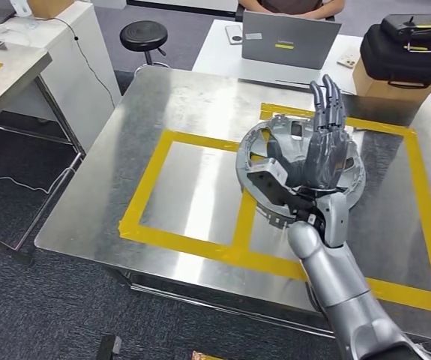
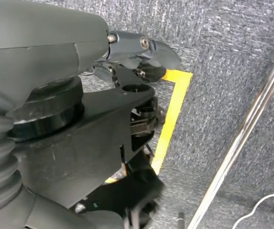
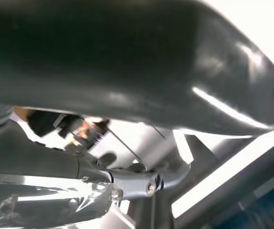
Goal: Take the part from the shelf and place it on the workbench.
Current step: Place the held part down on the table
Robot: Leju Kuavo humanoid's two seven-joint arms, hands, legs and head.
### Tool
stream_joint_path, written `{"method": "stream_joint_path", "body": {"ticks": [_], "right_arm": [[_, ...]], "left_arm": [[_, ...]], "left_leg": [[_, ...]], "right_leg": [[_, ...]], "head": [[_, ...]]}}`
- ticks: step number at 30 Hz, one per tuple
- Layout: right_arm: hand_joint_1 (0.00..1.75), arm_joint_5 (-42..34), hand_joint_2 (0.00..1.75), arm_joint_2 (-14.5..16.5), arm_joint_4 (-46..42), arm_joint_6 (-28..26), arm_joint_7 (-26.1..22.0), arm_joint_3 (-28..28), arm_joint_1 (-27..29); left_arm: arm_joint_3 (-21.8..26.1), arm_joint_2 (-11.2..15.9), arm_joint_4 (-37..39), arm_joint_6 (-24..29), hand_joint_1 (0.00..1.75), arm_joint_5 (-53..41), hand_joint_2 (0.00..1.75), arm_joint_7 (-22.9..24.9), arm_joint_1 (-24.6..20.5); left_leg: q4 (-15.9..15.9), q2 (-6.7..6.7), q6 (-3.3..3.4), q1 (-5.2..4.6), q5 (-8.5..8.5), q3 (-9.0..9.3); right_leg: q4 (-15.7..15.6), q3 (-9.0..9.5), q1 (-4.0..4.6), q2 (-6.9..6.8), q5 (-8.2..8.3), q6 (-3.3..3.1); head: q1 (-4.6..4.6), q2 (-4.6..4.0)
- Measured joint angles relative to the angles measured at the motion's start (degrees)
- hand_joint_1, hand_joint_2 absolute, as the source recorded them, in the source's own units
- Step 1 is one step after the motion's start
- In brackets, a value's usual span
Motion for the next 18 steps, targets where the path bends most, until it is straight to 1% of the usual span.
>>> {"method": "stream_joint_path", "body": {"ticks": [1, 2, 4, 5, 6, 7, 8, 9, 10, 11, 12, 13, 14, 15, 16, 17, 18], "right_arm": [[0.00, -0.51, 0.00, 0.39, -2.63, -0.01, -1.51, -0.31, 1.43], [0.00, -1.58, 0.00, 0.93, -5.28, -0.01, -3.88, -0.92, 2.95], [0.00, -4.68, 0.00, 2.88, -10.89, -0.01, -10.60, -2.57, 6.81], [0.00, -6.05, 0.00, 4.24, -13.87, -0.01, -14.19, -3.24, 9.03], [0.00, -6.97, 0.00, 5.74, -16.80, -0.01, -17.36, -3.56, 11.36], [0.00, -7.63, 0.00, 7.21, -19.72, 0.00, -20.13, -3.66, 13.81], [0.00, -8.27, 0.00, 8.44, -22.40, 0.01, -22.34, -3.51, 16.30], [0.00, -8.90, 0.00, 9.35, -24.85, 0.02, -24.00, -3.15, 18.79], [0.00, -9.41, 0.00, 9.98, -27.02, 0.03, -25.21, -2.62, 21.12], [0.00, -9.69, 0.00, 10.36, -29.00, 0.04, -26.02, -1.85, 23.21], [0.00, -9.73, 0.00, 10.57, -30.84, 0.05, -26.46, -0.92, 25.07], [0.00, -9.61, 0.00, 10.72, -32.61, 0.05, -26.73, 0.10, 26.66], [0.00, -9.45, 0.00, 10.82, -34.33, 0.06, -26.88, 1.21, 28.04], [0.00, -9.29, 0.00, 10.88, -35.91, 0.06, -26.96, 2.27, 29.17], [0.00, -9.17, 0.00, 10.92, -37.33, 0.06, -27.01, 3.23, 30.11], [0.00, -9.16, 0.00, 10.96, -38.58, 0.06, -27.05, 4.03, 30.93], [0.00, -9.25, 0.00, 10.98, -39.67, 0.06, -27.06, 4.71, 31.69]], "left_arm": [[0.02, -0.05, 0.00, 0.07, 0.00, -0.01, 0.00, -0.01, -0.01], [0.03, -0.10, 0.00, 0.22, 0.00, 0.00, 0.00, -0.02, -0.02], [0.15, -0.19, 0.00, 0.78, 0.00, 0.14, 0.00, 0.01, 0.05], [0.25, -0.22, 0.00, 1.08, 0.00, 0.29, 0.00, 0.02, 0.11], [0.39, -0.23, 0.00, 1.32, 0.00, 0.48, 0.00, 0.00, 0.14], [0.60, -0.23, 0.00, 1.50, 0.00, 0.71, 0.00, -0.04, 0.14], [0.85, -0.23, 0.00, 1.64, 0.00, 0.93, 0.00, -0.10, 0.15], [1.12, -0.22, 0.00, 1.77, 0.00, 1.22, 0.00, -0.17, 0.18], [1.39, -0.22, 0.00, 1.87, 0.00, 1.52, 0.00, -0.21, 0.26], [1.63, -0.21, 0.00, 1.94, 0.00, 1.86, 0.00, -0.24, 0.35], [1.91, -0.21, 0.00, 1.96, 0.00, 2.23, 0.00, -0.27, 0.40], [2.24, -0.20, 0.00, 1.95, 0.00, 2.55, 0.00, -0.32, 0.42], [2.56, -0.20, 0.00, 1.90, 0.00, 2.87, 0.00, -0.38, 0.41], [2.84, -0.22, 0.00, 1.82, 0.00, 3.17, 0.00, -0.45, 0.35], [3.06, -0.24, 0.00, 1.61, 0.00, 3.50, 0.00, -0.50, 0.30], [3.33, -0.27, 0.00, 1.15, 0.00, 3.96, 0.00, -0.52, 0.26], [3.70, -0.30, 0.00, 0.49, 0.00, 4.59, 0.00, -0.52, 0.25]], "left_leg": [[0.05, 0.01, -0.25, -0.12, -0.11, 0.04], [0.04, 0.03, -0.53, -0.20, -0.18, 0.08], [-0.10, 0.07, -1.14, -0.15, -0.29, 0.24], [0.10, 0.14, -1.51, -0.09, -0.64, 0.24], [1.06, 0.23, -1.86, -0.06, -1.49, -0.09], [3.19, 0.32, -2.17, -0.04, -2.96, -0.95], [6.44, 0.41, -2.41, -0.02, -4.85, -2.37], [10.32, 0.45, -2.59, 0.00, -6.79, -4.15], [13.59, 0.47, -2.68, 0.02, -8.10, -5.69], [15.31, 0.49, -2.71, 0.02, -8.39, -6.49], [14.93, 0.50, -2.67, 0.02, -7.62, -6.26], [12.49, 0.51, -2.59, 0.03, -6.01, -4.93], [8.85, 0.53, -2.48, 0.04, -4.19, -2.88], [4.91, 0.54, -2.36, 0.05, -2.87, -0.73], [1.98, 0.52, -2.16, 0.06, -2.07, 0.89], [0.25, 0.48, -1.90, 0.04, -1.83, 1.85], [-0.42, 0.43, -1.59, -0.03, -1.91, 2.15]], "right_leg": [[-2.28, 1.21, 0.05, -0.01, 0.61, -0.19], [-3.22, 1.76, 0.17, 0.00, 0.65, -0.42], [-3.33, 1.93, 0.28, 0.06, 0.65, -1.12], [-3.40, 2.02, 0.23, 0.07, 0.67, -1.47], [-3.49, 2.13, 0.12, 0.05, 0.68, -1.82], [-3.57, 2.27, 0.00, -0.01, 0.66, -2.11], [-3.56, 2.36, -0.01, -0.09, 0.56, -2.31], [-3.56, 2.41, -0.01, -0.18, 0.48, -2.46], [-3.56, 2.43, 0.00, -0.25, 0.42, -2.54], [-3.55, 2.44, 0.00, -0.26, 0.39, -2.59], [-3.55, 2.45, -0.01, -0.22, 0.37, -2.59], [-3.55, 2.51, -0.03, -0.16, 0.36, -2.57], [-3.55, 2.59, -0.04, -0.07, 0.34, -2.47], [-3.43, 2.62, 0.09, 0.03, 0.26, -2.25], [-3.39, 2.64, 0.22, 0.10, 0.20, -1.98], [-3.41, 2.67, 0.36, 0.16, 0.18, -1.66], [-3.49, 2.71, 0.46, 0.20, 0.20, -1.33]], "head": [[-0.03, 0.00], [-0.05, 0.00], [-0.04, 0.00], [-0.10, 0.00], [-0.22, 0.00], [-0.36, 0.00], [-0.50, 0.00], [-0.57, 0.00], [-0.57, 0.00], [-0.58, 0.00], [-0.59, 0.00], [-0.60, 0.00], [-0.61, 0.00], [-0.66, 0.00], [-0.66, 0.00], [-0.66, 0.00], [-0.63, 0.00]]}}
